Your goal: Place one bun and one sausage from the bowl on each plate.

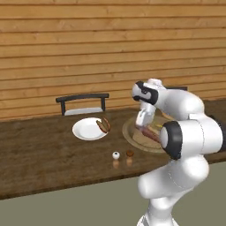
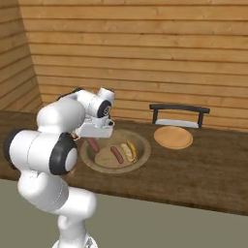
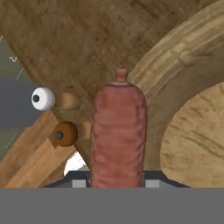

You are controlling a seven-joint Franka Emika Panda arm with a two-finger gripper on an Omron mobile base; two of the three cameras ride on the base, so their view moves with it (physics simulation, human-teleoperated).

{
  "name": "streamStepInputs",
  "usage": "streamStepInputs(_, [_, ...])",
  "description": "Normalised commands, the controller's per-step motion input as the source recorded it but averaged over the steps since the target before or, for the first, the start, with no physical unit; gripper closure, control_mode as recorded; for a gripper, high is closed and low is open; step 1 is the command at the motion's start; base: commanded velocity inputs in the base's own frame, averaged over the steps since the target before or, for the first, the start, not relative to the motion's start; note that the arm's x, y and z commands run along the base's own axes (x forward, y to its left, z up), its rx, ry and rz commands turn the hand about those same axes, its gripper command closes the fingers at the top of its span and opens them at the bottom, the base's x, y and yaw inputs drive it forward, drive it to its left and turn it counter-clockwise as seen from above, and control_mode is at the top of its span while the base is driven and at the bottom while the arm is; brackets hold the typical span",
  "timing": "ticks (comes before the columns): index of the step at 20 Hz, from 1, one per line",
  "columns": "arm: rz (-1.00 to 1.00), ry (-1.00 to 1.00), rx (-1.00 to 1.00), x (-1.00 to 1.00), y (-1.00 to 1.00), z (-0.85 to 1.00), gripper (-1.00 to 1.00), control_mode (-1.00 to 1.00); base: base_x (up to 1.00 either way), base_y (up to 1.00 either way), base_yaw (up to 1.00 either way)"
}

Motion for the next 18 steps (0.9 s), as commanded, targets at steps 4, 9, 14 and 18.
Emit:
streamStepInputs(4, [0.0, -0.53, -0.04, -0.08, 1.0, 1.0, 1.0, -1.0, 0.0, 0.0, 0.0])
streamStepInputs(9, [0.0, -0.61, -0.06, 0.05, 1.0, 0.28, 1.0, -1.0, 0.0, 0.0, 0.0])
streamStepInputs(14, [0.03, -0.07, -0.22, 0.61, 1.0, 0.0, 1.0, -1.0, 0.0, 0.0, 0.0])
streamStepInputs(18, [0.0, 0.17, -0.19, 0.88, 0.82, -0.04, 1.0, -1.0, 0.0, 0.0, 0.0])
